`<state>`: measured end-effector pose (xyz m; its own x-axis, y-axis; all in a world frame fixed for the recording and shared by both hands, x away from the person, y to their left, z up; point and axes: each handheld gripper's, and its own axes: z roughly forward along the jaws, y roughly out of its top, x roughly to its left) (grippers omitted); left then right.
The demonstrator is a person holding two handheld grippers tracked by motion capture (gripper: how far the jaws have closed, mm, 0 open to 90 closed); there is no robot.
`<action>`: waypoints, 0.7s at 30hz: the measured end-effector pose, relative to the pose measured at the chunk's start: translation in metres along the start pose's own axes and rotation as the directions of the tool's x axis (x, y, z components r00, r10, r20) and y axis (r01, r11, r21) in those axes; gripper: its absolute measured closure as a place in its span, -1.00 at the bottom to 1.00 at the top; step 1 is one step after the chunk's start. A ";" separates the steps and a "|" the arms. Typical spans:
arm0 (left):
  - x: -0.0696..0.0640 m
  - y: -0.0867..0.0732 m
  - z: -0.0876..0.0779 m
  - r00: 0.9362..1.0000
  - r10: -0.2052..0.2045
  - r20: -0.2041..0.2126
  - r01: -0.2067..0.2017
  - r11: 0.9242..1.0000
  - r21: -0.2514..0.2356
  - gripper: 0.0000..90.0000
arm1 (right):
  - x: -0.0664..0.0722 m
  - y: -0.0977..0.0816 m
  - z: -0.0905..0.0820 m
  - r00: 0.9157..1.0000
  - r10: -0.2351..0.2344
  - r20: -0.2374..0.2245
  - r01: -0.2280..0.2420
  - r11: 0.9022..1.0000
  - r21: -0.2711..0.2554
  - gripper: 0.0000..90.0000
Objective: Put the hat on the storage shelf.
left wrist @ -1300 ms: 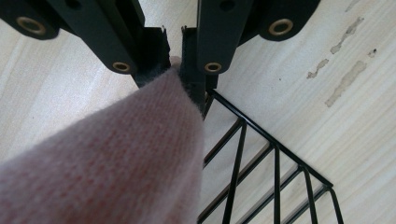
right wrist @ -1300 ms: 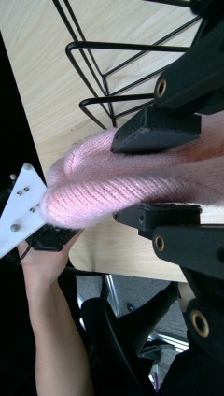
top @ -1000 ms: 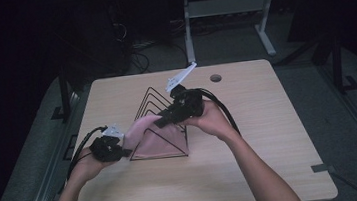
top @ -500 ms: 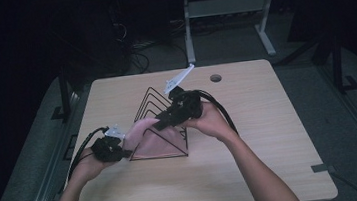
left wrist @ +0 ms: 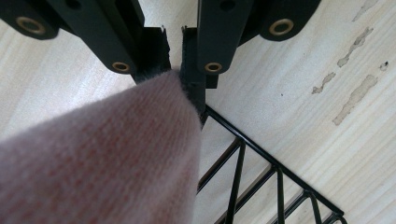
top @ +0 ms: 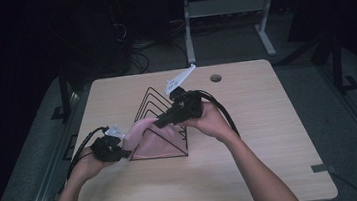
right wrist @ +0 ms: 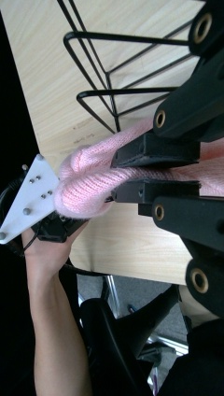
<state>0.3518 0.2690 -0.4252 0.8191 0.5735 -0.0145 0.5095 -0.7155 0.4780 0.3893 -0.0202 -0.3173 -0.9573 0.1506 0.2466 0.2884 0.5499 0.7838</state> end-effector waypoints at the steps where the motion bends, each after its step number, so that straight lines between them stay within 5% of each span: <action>1: 0.000 0.000 0.001 1.000 0.000 0.004 0.000 1.000 0.005 0.85 | 0.000 0.000 0.001 1.000 0.004 0.001 -0.004 1.000 0.004 0.84; 10: 0.001 -0.002 0.002 1.000 0.003 0.002 -0.003 1.000 0.006 0.83 | 0.000 -0.003 0.004 1.000 0.020 -0.009 -0.020 1.000 -0.002 0.80; 16: 0.000 -0.004 -0.003 1.000 -0.006 0.006 0.006 1.000 -0.018 0.75 | 0.000 -0.007 -0.003 0.999 0.043 -0.011 -0.044 0.998 -0.038 0.41; 21: 0.001 -0.005 -0.006 1.000 -0.024 0.012 0.024 0.999 -0.044 0.67 | 0.000 -0.013 -0.013 0.997 0.075 -0.006 -0.075 0.995 -0.060 0.31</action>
<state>0.3484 0.2754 -0.4224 0.8097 0.5857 -0.0363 0.5173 -0.6832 0.5155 0.3861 -0.0377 -0.3205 -0.9328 0.1864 0.3083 0.3603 0.4863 0.7960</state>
